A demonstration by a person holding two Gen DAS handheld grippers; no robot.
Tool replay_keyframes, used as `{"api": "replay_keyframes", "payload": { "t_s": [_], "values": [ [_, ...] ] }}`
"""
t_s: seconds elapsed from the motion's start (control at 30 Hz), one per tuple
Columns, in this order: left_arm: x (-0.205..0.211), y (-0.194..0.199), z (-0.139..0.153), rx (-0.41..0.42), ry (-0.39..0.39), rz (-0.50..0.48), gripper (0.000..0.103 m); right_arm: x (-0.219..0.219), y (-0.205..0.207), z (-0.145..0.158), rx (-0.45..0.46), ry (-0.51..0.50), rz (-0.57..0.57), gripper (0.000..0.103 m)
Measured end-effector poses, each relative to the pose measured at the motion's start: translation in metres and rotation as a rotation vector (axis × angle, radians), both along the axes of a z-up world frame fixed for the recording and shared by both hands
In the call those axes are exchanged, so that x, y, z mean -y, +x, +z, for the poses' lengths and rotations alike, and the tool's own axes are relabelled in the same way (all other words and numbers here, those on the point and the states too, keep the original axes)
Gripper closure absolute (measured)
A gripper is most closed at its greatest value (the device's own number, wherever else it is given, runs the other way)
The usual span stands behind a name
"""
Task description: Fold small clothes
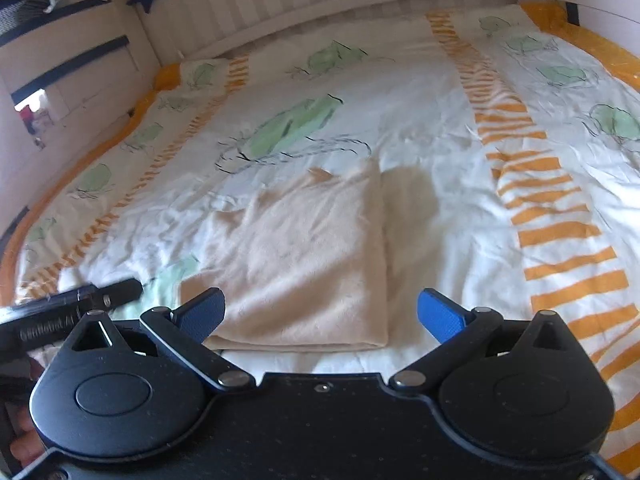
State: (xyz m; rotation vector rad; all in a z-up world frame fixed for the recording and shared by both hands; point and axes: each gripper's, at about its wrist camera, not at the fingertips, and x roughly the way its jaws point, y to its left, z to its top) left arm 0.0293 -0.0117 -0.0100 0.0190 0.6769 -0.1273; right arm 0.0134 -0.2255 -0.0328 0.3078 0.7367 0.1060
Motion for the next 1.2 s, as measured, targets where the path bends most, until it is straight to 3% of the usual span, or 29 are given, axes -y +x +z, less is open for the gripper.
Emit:
{"api": "replay_keyframes", "payload": {
  "t_s": [0.07, 0.37, 0.47, 0.67, 0.97, 1.2],
  "values": [
    [0.001, 0.014, -0.004, 0.012, 0.012, 0.011, 0.032, -0.003, 0.000, -0.002, 0.006, -0.010, 0.001, 0.001],
    [-0.004, 0.085, -0.073, -0.154, 0.061, 0.032, 0.030, -0.008, 0.000, -0.009, -0.030, -0.035, 0.021, 0.001],
    [-0.016, 0.092, -0.084, -0.162, 0.007, 0.047, 0.028, -0.008, 0.001, -0.012, -0.043, -0.044, 0.028, 0.001],
    [-0.017, 0.089, -0.073, -0.178, 0.013, 0.054, 0.028, -0.009, 0.004, -0.016, -0.067, -0.052, 0.036, 0.001],
    [-0.002, 0.057, -0.026, -0.114, 0.074, 0.064, 0.029, -0.015, 0.006, -0.014, -0.062, -0.075, 0.055, 0.001],
    [-0.007, 0.030, -0.009, -0.098, -0.011, 0.095, 0.028, -0.019, 0.003, -0.008, -0.067, -0.097, 0.055, 0.001]
  ]
}}
